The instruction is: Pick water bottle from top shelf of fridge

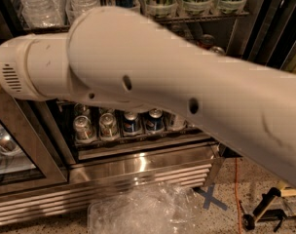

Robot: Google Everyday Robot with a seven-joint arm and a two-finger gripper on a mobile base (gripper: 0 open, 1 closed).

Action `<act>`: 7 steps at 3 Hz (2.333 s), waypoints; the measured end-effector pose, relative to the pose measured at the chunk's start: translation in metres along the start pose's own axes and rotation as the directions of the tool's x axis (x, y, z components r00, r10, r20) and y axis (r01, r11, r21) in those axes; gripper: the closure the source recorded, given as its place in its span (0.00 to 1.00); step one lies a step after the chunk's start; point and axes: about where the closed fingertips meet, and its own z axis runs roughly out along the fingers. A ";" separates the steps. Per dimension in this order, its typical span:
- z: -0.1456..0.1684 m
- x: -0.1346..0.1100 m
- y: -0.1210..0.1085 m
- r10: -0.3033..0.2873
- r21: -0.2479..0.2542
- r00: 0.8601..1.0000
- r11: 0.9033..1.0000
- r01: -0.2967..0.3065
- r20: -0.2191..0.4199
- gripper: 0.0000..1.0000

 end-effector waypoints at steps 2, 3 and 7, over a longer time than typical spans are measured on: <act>-0.001 -0.016 -0.011 -0.011 0.060 0.998 0.998 0.008 0.055 0.00; 0.006 -0.022 -0.017 0.002 0.097 0.994 0.995 -0.013 0.108 0.00; -0.033 0.014 -0.088 -0.072 0.616 0.975 0.784 -0.074 0.209 0.00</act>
Offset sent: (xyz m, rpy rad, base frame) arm 0.0131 -0.0022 0.0101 0.0292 -0.0326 -0.0615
